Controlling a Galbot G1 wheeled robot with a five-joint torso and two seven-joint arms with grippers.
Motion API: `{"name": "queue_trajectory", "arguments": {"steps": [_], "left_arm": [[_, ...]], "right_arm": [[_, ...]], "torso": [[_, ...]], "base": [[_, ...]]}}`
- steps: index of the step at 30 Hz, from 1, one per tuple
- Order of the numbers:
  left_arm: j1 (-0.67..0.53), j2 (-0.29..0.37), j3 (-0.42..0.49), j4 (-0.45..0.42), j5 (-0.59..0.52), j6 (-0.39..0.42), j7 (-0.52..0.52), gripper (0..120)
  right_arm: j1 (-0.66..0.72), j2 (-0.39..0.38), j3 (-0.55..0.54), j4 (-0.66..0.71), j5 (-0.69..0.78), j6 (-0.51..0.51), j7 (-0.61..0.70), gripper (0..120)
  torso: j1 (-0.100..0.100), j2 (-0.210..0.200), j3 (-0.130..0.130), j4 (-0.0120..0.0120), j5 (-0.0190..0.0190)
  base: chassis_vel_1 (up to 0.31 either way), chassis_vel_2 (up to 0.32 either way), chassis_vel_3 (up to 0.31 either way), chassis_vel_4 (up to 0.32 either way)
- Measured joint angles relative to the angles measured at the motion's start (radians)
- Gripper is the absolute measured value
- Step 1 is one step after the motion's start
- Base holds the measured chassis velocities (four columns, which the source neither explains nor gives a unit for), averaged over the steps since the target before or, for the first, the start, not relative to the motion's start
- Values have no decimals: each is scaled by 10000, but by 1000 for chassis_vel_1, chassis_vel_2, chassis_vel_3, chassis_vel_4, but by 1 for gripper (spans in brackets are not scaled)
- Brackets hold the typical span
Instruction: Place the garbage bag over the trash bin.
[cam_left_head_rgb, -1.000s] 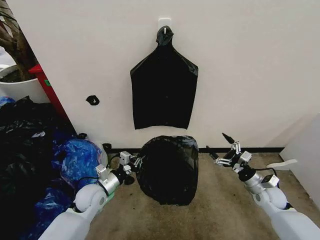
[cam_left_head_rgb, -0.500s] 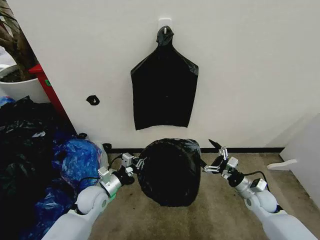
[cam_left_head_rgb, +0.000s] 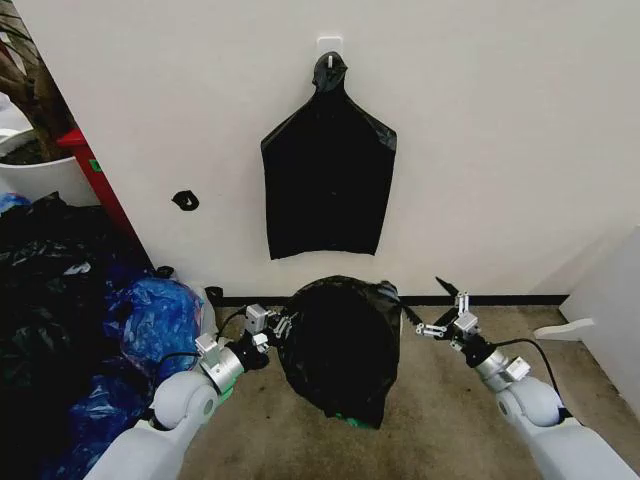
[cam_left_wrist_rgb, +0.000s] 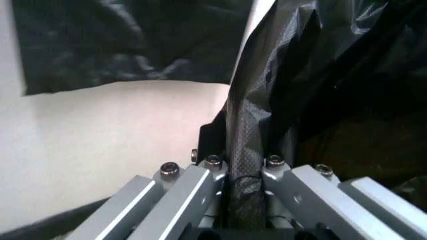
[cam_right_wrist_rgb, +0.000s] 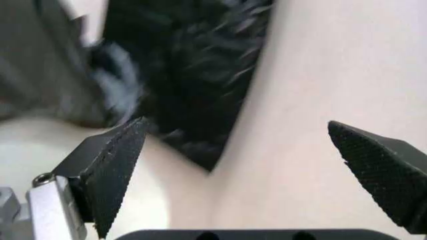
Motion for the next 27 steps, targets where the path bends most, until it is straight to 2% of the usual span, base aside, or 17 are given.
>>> {"name": "queue_trajectory", "arguments": {"steps": [1,3,6,8,10,13,14,15,17,20,25,27], "left_arm": [[0,0,0,0,0,0,0,1],[-2,-66,-26,-63,-283,275,-427,1],[0,-167,-16,-257,-827,964,-1598,1],[1,-183,-2,-309,-946,1096,-1842,1],[-12,-319,104,-869,-1902,2385,-3699,1],[-129,-511,211,-1673,-3189,4696,-6222,1],[-129,-511,211,-1673,-3189,4696,-6222,1],[-153,-543,227,-1800,-3407,5150,-6636,1],[-192,-625,281,-2164,-4180,6525,-7829,1],[-94,-676,361,-2256,-4333,7107,-8323,1],[63,-881,445,-2174,-4218,7361,-8687,1],[94,-954,450,-2159,-4195,7367,-8737,10]], "right_arm": [[0,0,0,0,0,0,0,100],[25,165,-31,169,87,205,861,100],[38,444,-24,558,11,124,2656,100],[31,483,-1,627,-13,87,2838,100],[-162,643,99,1250,-123,-100,3494,100],[-553,710,37,2011,-376,-226,3588,100],[-553,710,37,2011,-376,-226,3588,100],[-622,724,7,2128,-474,-237,3589,100],[-766,808,-95,2439,-991,-237,3563,100],[-812,938,-224,2600,-1629,-179,3487,100],[-824,1041,-384,2625,-1915,-133,3330,100],[-827,1065,-409,2568,-1986,-123,3292,100]], "torso": [[0,0,0,0,0],[0,0,0,-1,0],[0,0,0,0,0],[0,0,0,1,1],[0,0,1,2,-2],[0,0,0,-2,-2],[0,0,0,-2,-2],[0,0,0,-4,-1],[0,0,0,-3,1],[0,0,0,-1,0],[0,0,0,1,-2],[0,0,0,0,-1]], "base": [[0,0,0,0],[0,0,0,0],[0,0,0,0],[0,0,0,0],[0,0,0,0],[0,0,0,0],[0,0,0,0],[0,0,0,0],[0,0,0,0],[0,0,0,0],[0,0,0,0],[0,0,0,0]]}}
